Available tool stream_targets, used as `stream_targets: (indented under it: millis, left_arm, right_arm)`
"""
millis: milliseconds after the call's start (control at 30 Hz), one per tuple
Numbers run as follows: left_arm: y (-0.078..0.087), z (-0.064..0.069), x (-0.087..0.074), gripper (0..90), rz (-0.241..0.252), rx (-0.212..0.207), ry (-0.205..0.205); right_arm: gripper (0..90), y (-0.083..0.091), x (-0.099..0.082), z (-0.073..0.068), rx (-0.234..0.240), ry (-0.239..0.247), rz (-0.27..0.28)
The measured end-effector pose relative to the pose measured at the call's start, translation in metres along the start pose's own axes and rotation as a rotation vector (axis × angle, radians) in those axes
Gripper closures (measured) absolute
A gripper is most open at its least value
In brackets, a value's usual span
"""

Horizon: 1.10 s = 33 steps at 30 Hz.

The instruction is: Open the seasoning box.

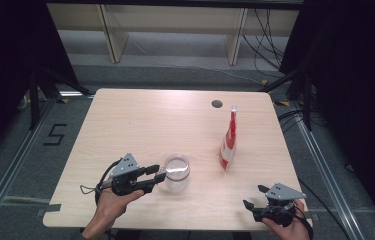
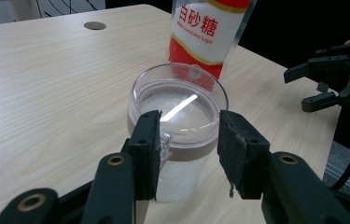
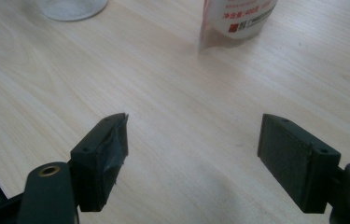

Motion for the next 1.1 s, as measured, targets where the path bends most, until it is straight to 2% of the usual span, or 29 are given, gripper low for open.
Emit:
stream_targets:
  millis: [67,133,167,333,400,467,533,567,667,733,767,800,833,900,933,1100]
  left_arm:
    - [0.0,0.0,0.0,60.8,-0.002,0.002,-0.004]
    - [-0.001,0.001,-0.002,62.7,-0.004,0.009,0.005]
    - [-0.002,0.0,-0.001,64.1,-0.003,0.0,-0.018]
    - [-0.002,-0.001,-0.001,71.7,0.0,0.012,-0.035]
    - [-0.002,-0.001,-0.001,74.5,0.005,0.02,-0.021]
    - [-0.002,-0.002,0.0,76.6,0.009,0.022,-0.035]
    - [-0.003,-0.003,0.0,78.4,0.009,0.03,-0.033]
    - [-0.004,-0.004,0.0,78.8,0.008,0.032,-0.038]
    - [-0.006,-0.006,0.0,79.3,0.007,0.037,-0.034]
    - [-0.007,-0.007,0.0,79.4,0.004,0.05,-0.034]
    - [-0.008,-0.008,0.0,79.4,0.007,0.043,-0.038]
    - [-0.008,-0.009,0.0,79.5,0.008,0.055,-0.034]
    - [-0.008,-0.01,0.001,79.7,0.008,0.058,-0.028]
    - [-0.009,-0.012,0.001,80.2,0.008,0.055,-0.032]
    - [-0.009,-0.012,0.0,80.7,0.003,0.067,-0.034]
    - [-0.01,-0.013,-0.001,83.1,0.006,0.062,-0.042]
  right_arm:
    - [25.2,-0.001,0.0,-0.001,0.021,-0.002,0.001]
    - [25.2,-0.001,0.0,0.0,0.006,0.013,0.0]
    - [25.2,-0.001,0.001,0.0,-0.008,0.019,0.006]
    - [25.2,-0.001,0.001,-0.002,0.002,0.0,0.0]
    - [25.2,-0.002,0.001,-0.002,0.001,0.006,0.003]
    - [25.2,-0.003,0.002,-0.003,0.009,0.004,0.005]
    - [25.2,-0.004,0.002,-0.004,0.015,0.005,0.007]
    - [25.2,-0.004,0.003,-0.006,0.025,0.003,0.0]
    - [25.2,-0.005,0.004,-0.006,0.008,0.025,0.013]
    - [25.2,-0.005,0.003,-0.009,0.022,-0.003,-0.005]
    - [25.3,-0.006,0.004,-0.007,0.015,0.016,0.008]
    - [25.2,-0.007,0.004,-0.01,0.028,-0.004,0.005]
    - [25.3,-0.007,0.004,-0.008,0.027,0.024,0.004]
    - [25.3,-0.007,0.004,-0.01,0.02,-0.002,-0.004]
    - [25.3,-0.007,0.005,-0.008,0.012,0.027,0.004]
    - [25.8,-0.008,0.005,-0.01,0.028,0.022,0.004]
Point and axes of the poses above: each handheld gripper's, and its own axes: y roughly backward along the jaws, x roughly out of its top, z roughly to its right, the point moved 6 cm from there along -y, roughly forward along the jaws, and after that the axes turned 4 degrees about y, right-handed, at the moved point
